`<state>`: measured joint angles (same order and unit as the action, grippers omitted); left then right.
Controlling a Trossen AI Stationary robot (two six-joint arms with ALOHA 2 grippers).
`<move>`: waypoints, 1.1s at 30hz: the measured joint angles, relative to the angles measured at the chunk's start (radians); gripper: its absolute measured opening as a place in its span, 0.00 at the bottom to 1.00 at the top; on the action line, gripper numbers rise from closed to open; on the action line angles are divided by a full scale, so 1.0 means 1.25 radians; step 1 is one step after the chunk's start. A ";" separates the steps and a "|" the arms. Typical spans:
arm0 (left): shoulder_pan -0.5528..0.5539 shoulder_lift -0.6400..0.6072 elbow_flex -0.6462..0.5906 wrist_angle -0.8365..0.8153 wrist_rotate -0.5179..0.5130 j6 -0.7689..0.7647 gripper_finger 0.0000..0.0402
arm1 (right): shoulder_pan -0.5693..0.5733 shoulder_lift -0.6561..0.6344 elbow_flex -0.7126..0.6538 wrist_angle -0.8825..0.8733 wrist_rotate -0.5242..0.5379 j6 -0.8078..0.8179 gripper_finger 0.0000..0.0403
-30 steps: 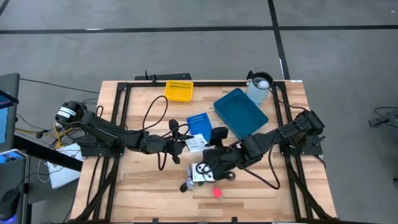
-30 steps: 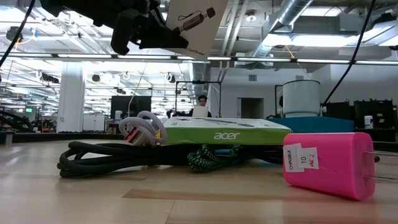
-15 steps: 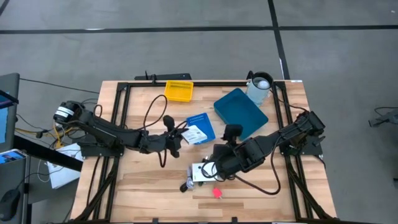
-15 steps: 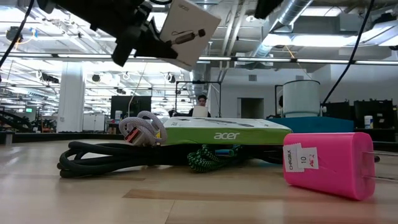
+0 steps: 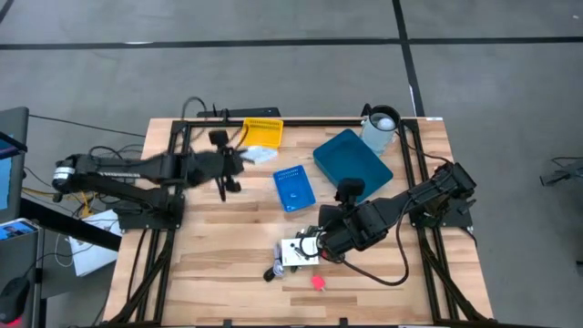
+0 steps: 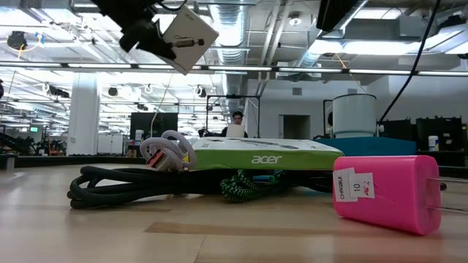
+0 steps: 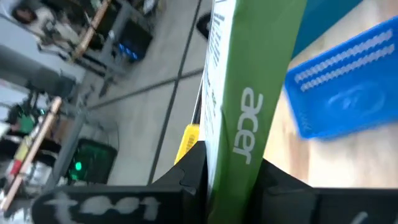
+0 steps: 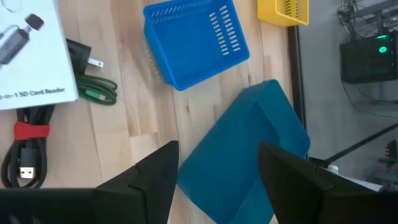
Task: Pick and place items into bin
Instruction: Put the white card reader box into the yellow bin
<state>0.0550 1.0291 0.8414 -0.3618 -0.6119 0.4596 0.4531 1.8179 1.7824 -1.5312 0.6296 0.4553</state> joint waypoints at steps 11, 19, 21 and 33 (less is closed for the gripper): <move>0.259 0.133 0.205 -0.165 0.175 0.133 0.10 | -0.037 0.000 0.000 -0.008 0.000 -0.002 0.49; 0.387 0.312 0.300 -0.249 0.269 0.197 0.10 | -0.041 0.000 0.000 -0.017 -0.003 -0.008 0.50; 0.408 0.353 0.314 -0.267 0.279 0.214 0.10 | -0.041 0.000 0.000 -0.032 -0.003 -0.008 0.49; 0.479 0.524 0.375 -0.286 0.274 0.300 0.10 | -0.040 0.000 0.000 -0.032 -0.003 -0.008 0.49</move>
<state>0.6542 1.6845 1.3102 -0.7194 -0.2694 0.8339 0.4026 1.8175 1.7824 -1.5711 0.6262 0.4454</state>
